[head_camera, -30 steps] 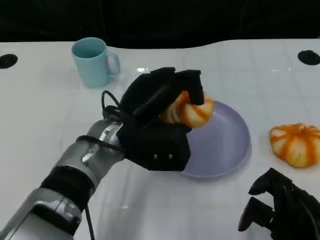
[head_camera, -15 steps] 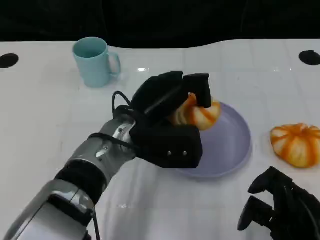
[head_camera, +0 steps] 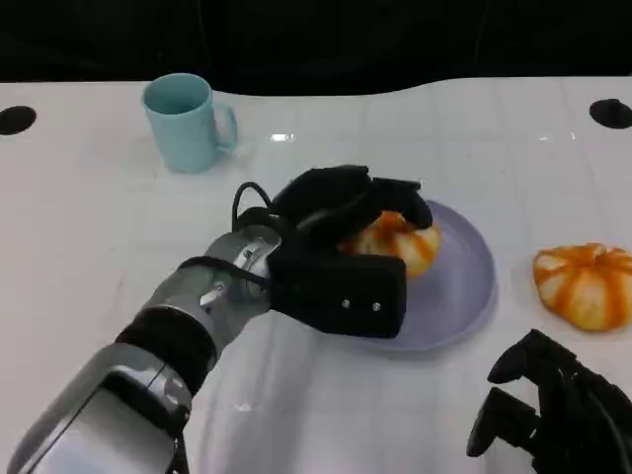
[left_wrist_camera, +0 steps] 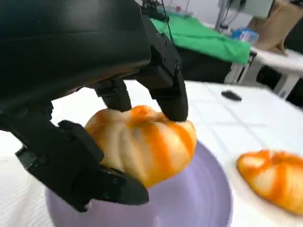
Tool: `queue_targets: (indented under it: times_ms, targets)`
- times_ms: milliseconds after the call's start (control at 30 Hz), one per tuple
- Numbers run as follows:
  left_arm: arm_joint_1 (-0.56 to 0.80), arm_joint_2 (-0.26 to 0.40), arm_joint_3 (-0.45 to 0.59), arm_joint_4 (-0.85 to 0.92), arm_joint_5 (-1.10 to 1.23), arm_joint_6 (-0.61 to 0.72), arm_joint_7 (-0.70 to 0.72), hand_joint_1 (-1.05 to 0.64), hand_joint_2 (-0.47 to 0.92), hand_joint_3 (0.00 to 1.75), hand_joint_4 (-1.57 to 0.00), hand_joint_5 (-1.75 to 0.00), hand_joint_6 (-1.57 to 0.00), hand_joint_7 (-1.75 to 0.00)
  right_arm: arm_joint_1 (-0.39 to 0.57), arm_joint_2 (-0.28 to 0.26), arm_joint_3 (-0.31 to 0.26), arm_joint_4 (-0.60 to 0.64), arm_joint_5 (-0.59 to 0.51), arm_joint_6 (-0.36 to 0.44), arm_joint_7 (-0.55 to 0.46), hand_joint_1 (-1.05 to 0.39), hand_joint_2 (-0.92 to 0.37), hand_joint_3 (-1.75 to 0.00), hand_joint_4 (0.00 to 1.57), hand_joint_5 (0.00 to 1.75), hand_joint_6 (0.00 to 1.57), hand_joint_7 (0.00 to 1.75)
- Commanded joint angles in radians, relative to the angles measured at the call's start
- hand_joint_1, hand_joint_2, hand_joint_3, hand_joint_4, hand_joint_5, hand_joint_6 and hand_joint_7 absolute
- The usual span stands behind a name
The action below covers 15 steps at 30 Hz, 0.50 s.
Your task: Grasp the bread from the table and place it into the plate.
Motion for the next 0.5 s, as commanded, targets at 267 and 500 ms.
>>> queue_targets:
  times_ms: [267, 500]
  targets:
    - [-0.02, 0.036, -0.038, -0.064, 0.035, 0.074, -0.064, -0.84, 0.92, 0.41, 0.0, -0.03, -0.07, -0.02, 0.005, -0.007, -0.004, -0.004, 0.014, -0.007, 0.006, -0.52, -0.92, -0.42, 0.63, 1.75, 0.44, 1.64]
    - [-0.011, 0.066, -0.028, -0.094, 0.012, 0.07, -0.14, -0.95, 0.92, 0.45, 0.0, 0.0, -0.05, -0.01, 0.005, -0.007, -0.003, -0.007, 0.007, -0.008, 0.001, -0.53, -0.92, -0.41, 0.63, 1.75, 0.44, 1.65]
